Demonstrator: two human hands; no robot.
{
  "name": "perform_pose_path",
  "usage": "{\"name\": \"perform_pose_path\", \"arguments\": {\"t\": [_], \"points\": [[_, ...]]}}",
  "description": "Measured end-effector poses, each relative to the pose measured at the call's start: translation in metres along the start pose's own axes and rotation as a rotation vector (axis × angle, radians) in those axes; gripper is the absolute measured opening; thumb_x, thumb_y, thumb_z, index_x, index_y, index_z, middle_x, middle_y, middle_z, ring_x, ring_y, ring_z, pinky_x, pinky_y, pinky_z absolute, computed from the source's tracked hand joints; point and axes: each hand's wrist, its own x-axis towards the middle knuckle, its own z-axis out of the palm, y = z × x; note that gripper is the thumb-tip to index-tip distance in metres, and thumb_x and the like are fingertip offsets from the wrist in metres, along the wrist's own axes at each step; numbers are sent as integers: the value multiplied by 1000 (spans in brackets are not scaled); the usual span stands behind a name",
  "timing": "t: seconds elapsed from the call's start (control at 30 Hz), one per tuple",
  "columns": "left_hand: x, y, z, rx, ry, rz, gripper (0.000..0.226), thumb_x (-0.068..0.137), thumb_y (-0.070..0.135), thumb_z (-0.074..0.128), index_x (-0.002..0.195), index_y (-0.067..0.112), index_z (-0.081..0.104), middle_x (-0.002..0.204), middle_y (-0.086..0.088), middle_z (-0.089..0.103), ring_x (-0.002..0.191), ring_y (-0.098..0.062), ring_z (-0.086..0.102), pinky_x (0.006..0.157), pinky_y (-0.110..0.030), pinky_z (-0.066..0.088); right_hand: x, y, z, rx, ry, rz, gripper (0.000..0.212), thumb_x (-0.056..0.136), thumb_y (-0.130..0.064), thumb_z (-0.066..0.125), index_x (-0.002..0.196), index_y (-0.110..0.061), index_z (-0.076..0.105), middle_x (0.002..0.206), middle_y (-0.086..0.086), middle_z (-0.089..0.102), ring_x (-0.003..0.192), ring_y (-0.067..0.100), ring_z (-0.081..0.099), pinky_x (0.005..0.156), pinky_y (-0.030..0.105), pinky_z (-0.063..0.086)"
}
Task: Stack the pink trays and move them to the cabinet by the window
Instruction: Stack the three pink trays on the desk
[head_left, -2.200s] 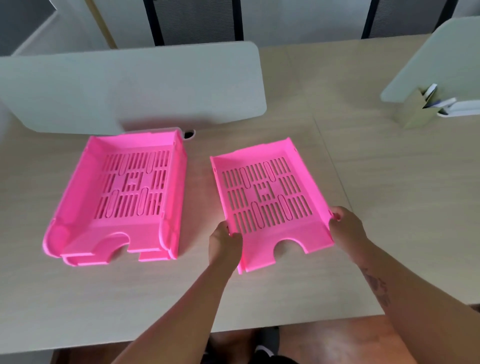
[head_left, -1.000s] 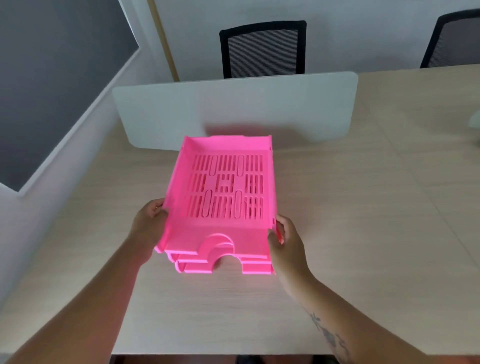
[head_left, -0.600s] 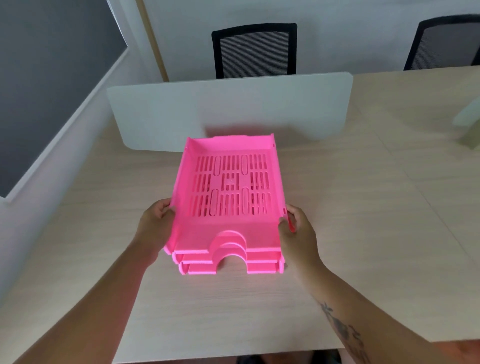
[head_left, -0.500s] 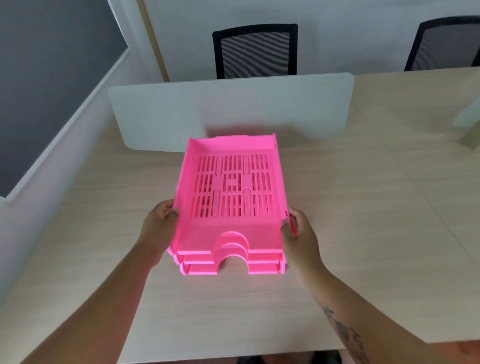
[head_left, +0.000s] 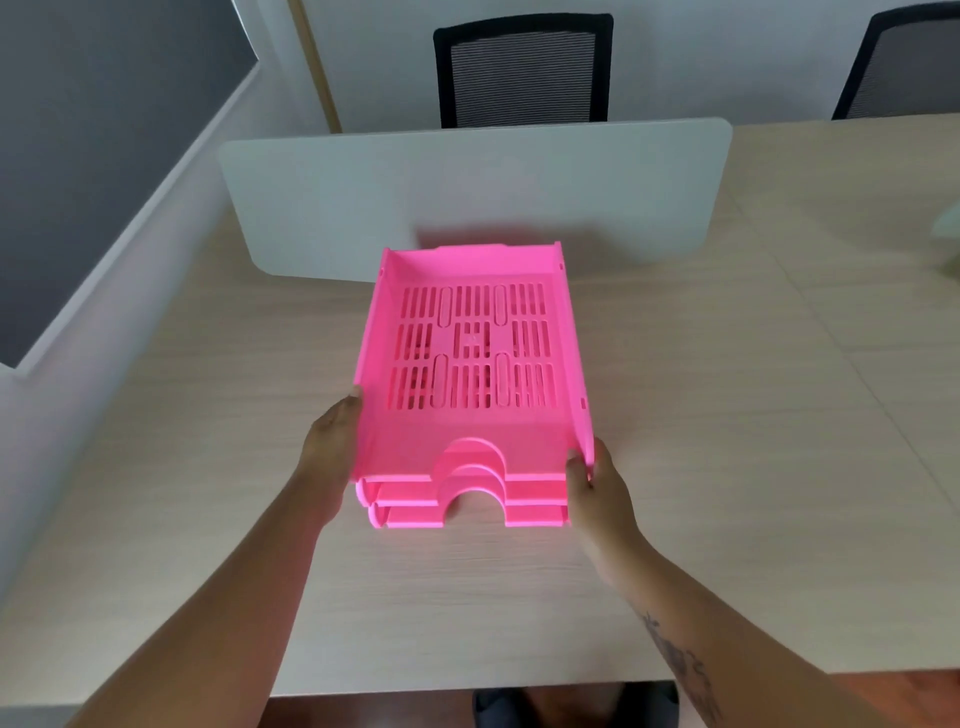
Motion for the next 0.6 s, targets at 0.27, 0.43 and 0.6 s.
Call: {"name": "perform_pose_path", "arguments": {"t": [0.27,0.43,0.6], "points": [[-21,-45,1,-171,-141,82,65,88,56,55,143,22,48,119,-9,73,108,-27,70,98,-52,53,4,-2,-10,100,-76,15,44,106,-30,41,150,-23,41,122,7,67,109,29,65,92,45,56],[-29,-52,19,-222,-209,34,93,65,85,56,136,25,52,118,-9,74,105,-22,72,92,-43,56,8,14,-3,311,-88,96,93,67,-85,56,143,-33,48,123,0,71,115,25,68,102,52,52],[-19,-34,39,-248,-212,56,91,77,81,45,146,21,46,124,-8,72,111,-23,70,97,-46,53,25,18,-16,407,-83,76,99,62,-88,60,145,-37,45,130,-3,68,122,20,64,110,54,44]]}}
